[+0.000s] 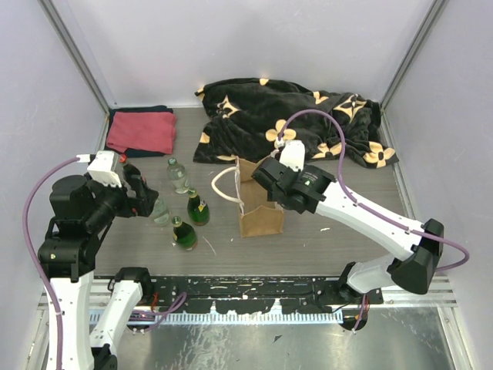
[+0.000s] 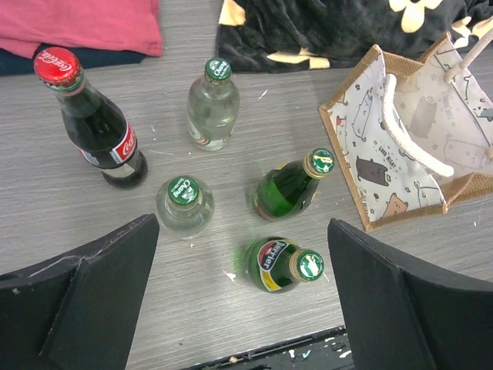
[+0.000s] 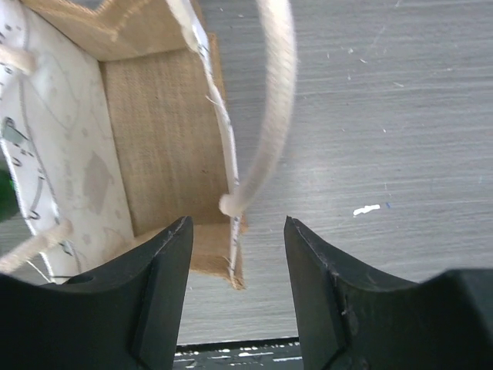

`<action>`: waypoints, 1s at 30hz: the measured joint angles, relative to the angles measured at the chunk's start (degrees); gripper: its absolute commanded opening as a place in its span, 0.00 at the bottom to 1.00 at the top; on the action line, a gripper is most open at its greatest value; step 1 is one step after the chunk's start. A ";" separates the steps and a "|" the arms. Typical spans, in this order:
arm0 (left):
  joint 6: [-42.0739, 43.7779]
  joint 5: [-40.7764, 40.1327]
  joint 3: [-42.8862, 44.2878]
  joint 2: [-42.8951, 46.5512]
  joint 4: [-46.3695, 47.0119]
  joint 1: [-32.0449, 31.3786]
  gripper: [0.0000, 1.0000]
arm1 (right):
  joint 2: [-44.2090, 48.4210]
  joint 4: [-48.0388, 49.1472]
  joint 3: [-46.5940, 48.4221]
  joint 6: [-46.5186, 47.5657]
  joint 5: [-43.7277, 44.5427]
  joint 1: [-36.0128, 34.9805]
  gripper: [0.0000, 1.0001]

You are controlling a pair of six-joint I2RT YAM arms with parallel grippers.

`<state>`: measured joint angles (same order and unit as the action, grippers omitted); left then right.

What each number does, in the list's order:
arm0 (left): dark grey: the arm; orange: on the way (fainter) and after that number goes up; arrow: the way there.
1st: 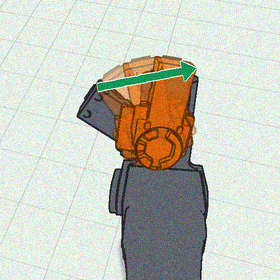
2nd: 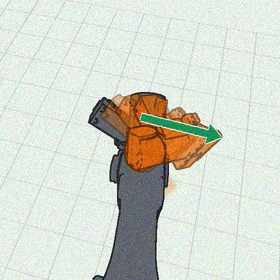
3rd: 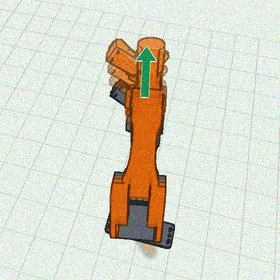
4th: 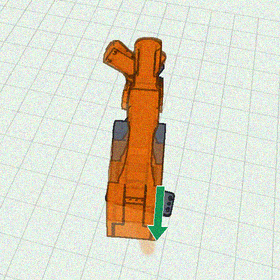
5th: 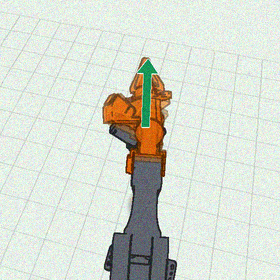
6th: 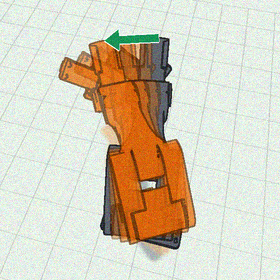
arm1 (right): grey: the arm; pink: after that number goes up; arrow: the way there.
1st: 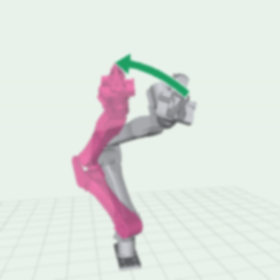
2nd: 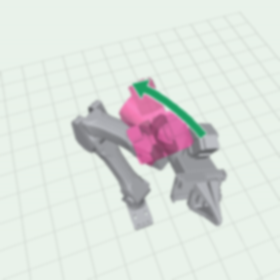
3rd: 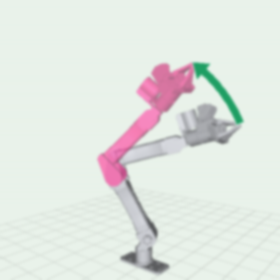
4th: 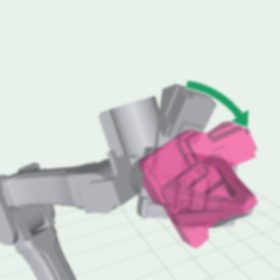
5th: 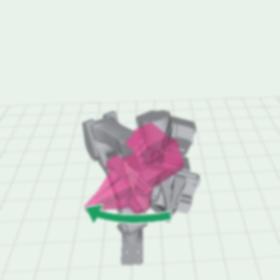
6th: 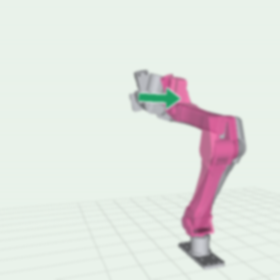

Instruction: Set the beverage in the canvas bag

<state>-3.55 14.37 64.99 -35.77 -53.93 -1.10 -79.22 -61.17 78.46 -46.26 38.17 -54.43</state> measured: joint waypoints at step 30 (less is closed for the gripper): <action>-1.25 0.37 -1.29 0.44 -0.17 0.00 0.98 | 2.82 9.11 -16.85 -8.55 -2.29 -0.83 0.02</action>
<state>-4.80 14.74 63.70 -35.33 -54.11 -1.10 -76.40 -52.05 61.60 -54.81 35.88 -55.27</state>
